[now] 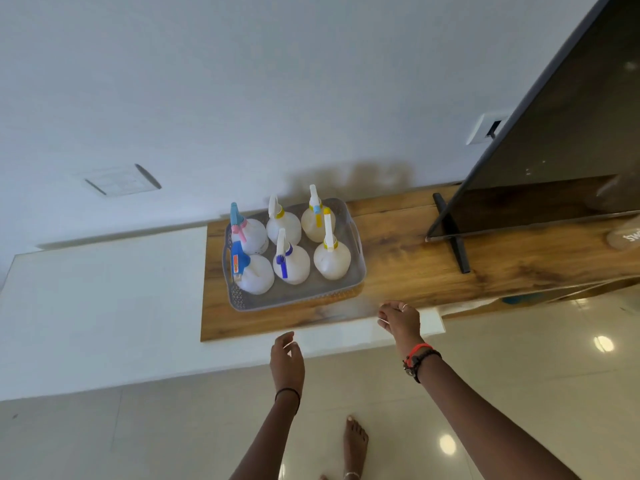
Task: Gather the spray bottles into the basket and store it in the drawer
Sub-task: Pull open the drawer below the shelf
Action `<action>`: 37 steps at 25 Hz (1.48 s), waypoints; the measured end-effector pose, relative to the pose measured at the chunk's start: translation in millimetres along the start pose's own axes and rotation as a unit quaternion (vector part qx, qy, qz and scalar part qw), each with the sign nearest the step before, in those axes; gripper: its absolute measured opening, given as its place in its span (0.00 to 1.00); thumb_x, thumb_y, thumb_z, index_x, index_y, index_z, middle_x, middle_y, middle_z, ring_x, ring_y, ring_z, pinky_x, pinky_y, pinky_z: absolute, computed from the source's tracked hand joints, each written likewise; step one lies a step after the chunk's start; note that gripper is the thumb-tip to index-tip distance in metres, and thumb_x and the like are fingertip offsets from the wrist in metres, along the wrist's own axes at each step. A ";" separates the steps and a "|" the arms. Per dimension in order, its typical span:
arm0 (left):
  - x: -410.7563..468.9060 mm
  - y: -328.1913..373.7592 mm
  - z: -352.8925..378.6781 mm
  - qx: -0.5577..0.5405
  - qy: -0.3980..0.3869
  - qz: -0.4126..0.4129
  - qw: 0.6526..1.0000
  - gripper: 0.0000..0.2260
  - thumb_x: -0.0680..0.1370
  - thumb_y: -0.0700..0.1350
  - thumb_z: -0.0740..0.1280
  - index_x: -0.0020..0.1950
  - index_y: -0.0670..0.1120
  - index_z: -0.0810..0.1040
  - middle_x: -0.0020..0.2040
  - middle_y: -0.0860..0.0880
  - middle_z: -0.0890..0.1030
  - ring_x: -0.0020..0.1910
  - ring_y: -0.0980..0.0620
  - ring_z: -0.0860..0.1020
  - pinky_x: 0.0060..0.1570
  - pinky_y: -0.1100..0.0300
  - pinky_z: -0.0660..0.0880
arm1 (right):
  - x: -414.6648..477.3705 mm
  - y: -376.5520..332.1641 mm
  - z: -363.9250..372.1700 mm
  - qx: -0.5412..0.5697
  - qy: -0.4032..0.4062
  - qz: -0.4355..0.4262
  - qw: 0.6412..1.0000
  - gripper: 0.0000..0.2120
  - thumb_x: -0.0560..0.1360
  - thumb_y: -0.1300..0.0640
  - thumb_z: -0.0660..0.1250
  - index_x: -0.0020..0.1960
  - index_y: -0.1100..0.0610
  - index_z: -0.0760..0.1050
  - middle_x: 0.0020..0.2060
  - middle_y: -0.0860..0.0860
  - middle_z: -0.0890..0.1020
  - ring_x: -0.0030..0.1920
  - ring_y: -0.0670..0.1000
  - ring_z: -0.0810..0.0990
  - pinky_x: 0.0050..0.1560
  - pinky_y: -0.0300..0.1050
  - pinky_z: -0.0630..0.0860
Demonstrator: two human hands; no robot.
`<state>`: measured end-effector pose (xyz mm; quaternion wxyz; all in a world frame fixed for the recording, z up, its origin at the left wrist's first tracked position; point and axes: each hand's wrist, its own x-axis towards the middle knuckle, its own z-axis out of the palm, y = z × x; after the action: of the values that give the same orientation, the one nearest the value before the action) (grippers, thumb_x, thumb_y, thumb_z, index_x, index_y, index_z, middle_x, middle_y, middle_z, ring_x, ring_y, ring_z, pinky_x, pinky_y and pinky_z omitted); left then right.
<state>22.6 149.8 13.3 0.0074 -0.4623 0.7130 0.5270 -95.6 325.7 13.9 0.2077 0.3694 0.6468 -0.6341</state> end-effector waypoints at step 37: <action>89.8 -187.1 -71.1 0.282 0.013 0.202 0.938 0.18 0.79 0.35 0.59 0.69 0.39 0.67 0.68 0.40 0.70 0.67 0.40 0.70 0.67 0.46 0.67 | 135.1 122.9 -87.0 -0.224 0.084 -0.017 0.971 0.25 0.77 0.69 0.55 0.72 0.56 0.59 0.33 0.50 0.66 0.31 0.46 0.64 0.32 0.38 0.63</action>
<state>130.0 34.1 -139.2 0.0215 -0.2942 0.9110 0.2881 -73.8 429.8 -158.0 0.2194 0.3541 0.7940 -0.4428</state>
